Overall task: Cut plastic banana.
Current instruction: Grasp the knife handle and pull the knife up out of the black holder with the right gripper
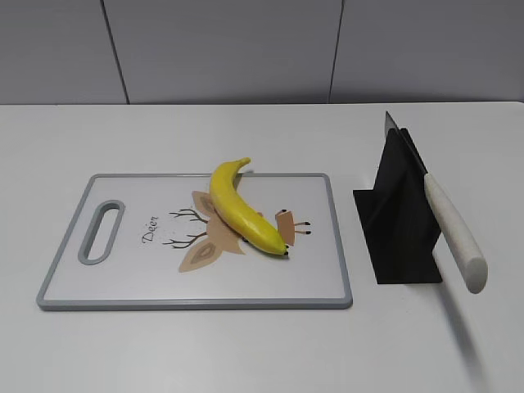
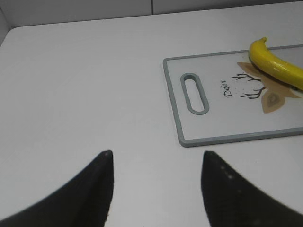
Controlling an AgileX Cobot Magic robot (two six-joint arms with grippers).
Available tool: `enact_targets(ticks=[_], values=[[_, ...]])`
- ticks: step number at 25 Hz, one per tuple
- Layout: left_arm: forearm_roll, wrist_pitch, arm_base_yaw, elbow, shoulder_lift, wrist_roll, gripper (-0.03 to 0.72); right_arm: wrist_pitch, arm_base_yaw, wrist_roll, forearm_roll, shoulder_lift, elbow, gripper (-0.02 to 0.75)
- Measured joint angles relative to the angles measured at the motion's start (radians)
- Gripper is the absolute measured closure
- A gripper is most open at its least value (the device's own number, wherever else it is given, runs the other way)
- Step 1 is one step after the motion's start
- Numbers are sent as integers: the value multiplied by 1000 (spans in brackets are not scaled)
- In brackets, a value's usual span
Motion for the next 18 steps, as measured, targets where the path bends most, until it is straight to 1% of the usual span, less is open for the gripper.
enact_targets(ticks=[18], values=[[0,0,0,0,0,0,113,0,0,0,1,0,0,162]])
